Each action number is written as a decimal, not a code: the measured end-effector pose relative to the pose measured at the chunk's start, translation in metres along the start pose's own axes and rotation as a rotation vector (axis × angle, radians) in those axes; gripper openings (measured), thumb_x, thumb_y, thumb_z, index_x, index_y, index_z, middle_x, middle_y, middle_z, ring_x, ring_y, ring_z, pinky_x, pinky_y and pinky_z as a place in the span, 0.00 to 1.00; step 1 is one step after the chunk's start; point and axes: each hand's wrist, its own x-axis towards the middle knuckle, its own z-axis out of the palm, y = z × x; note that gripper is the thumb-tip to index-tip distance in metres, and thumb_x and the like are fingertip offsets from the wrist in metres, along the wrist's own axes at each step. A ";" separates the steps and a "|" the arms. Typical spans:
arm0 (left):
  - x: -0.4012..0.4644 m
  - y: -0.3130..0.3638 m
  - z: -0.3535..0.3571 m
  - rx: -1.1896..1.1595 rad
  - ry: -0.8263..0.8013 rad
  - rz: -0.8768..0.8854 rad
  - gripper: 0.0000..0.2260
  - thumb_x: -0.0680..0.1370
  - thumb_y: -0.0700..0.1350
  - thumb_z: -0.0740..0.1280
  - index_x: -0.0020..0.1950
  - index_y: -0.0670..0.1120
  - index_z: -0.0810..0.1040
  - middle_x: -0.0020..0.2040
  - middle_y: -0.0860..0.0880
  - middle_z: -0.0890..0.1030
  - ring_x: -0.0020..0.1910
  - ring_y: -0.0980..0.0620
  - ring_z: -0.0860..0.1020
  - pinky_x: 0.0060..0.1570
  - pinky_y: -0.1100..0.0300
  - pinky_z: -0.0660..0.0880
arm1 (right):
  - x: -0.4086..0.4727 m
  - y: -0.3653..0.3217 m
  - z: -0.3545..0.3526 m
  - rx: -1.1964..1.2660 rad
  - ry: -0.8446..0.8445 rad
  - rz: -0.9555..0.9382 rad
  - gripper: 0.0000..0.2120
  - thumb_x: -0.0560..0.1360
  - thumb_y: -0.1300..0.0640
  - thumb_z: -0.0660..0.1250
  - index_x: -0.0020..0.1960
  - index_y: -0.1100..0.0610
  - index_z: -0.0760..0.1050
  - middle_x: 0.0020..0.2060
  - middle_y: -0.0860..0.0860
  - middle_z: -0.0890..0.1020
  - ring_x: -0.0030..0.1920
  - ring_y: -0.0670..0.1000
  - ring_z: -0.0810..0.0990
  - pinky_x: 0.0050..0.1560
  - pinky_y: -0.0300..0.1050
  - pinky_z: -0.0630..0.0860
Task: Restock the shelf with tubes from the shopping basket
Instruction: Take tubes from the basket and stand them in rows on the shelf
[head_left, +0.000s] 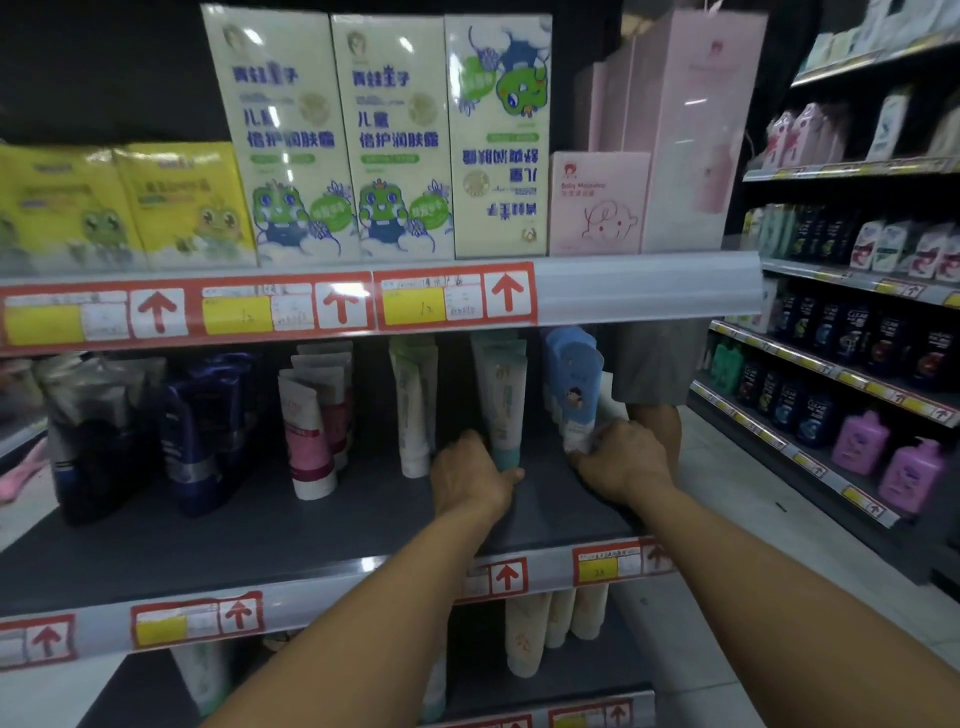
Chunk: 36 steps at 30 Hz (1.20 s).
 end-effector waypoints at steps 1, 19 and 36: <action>-0.002 0.001 -0.003 0.020 -0.021 0.017 0.26 0.76 0.54 0.77 0.70 0.46 0.74 0.68 0.45 0.80 0.66 0.45 0.78 0.62 0.53 0.78 | -0.002 -0.001 -0.005 -0.027 -0.028 0.000 0.21 0.75 0.44 0.71 0.60 0.58 0.78 0.53 0.55 0.83 0.47 0.53 0.79 0.43 0.45 0.74; -0.086 -0.054 -0.091 -0.040 -0.136 0.094 0.18 0.78 0.45 0.68 0.68 0.47 0.76 0.62 0.45 0.81 0.60 0.45 0.80 0.57 0.55 0.78 | -0.119 -0.051 -0.011 -0.039 0.050 -0.087 0.16 0.75 0.49 0.66 0.56 0.60 0.75 0.55 0.60 0.78 0.56 0.59 0.78 0.51 0.48 0.76; -0.136 -0.152 -0.210 -0.079 0.060 0.021 0.11 0.78 0.46 0.71 0.60 0.52 0.78 0.57 0.50 0.82 0.51 0.52 0.76 0.49 0.58 0.71 | -0.197 -0.197 0.004 -0.043 0.058 -0.347 0.18 0.77 0.51 0.64 0.63 0.59 0.76 0.59 0.57 0.76 0.61 0.60 0.76 0.55 0.53 0.77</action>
